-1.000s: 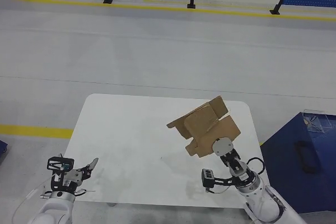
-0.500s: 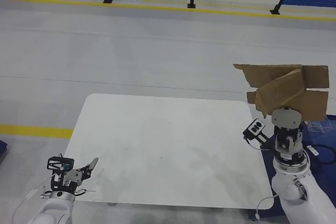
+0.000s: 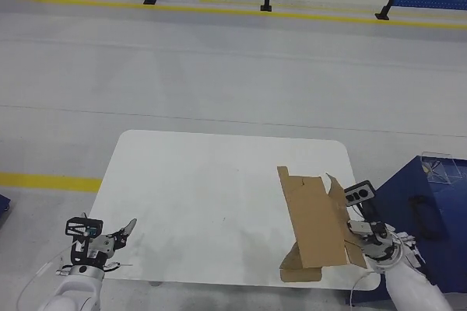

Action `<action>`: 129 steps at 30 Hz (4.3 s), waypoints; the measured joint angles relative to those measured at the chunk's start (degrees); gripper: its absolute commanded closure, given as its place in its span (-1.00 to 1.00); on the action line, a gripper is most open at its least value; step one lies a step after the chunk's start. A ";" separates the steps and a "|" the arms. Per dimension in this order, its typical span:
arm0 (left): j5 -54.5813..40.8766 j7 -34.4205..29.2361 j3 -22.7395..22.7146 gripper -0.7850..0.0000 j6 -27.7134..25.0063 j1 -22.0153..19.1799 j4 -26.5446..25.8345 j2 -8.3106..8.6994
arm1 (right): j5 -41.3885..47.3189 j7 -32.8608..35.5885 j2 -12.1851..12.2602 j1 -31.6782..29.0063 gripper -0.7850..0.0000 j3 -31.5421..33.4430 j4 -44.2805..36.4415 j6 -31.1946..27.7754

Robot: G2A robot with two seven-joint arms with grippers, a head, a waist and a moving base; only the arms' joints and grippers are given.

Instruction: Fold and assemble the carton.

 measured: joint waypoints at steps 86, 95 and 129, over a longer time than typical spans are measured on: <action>-105.11 -41.76 19.81 1.00 -15.77 -11.94 -1.60 -2.58 | -42.29 -18.39 -2.60 -0.32 -1.00 -4.97 -1.62 -26.79; -116.07 -36.75 31.43 1.00 -30.70 -19.40 7.67 -5.90 | -40.83 -24.51 -1.68 -3.43 -1.00 -2.04 -6.05 -32.85; -129.00 -41.98 36.90 -1.00 -22.98 -26.60 17.21 -9.42 | -44.33 -28.48 1.23 0.77 1.00 -8.34 -2.98 -36.60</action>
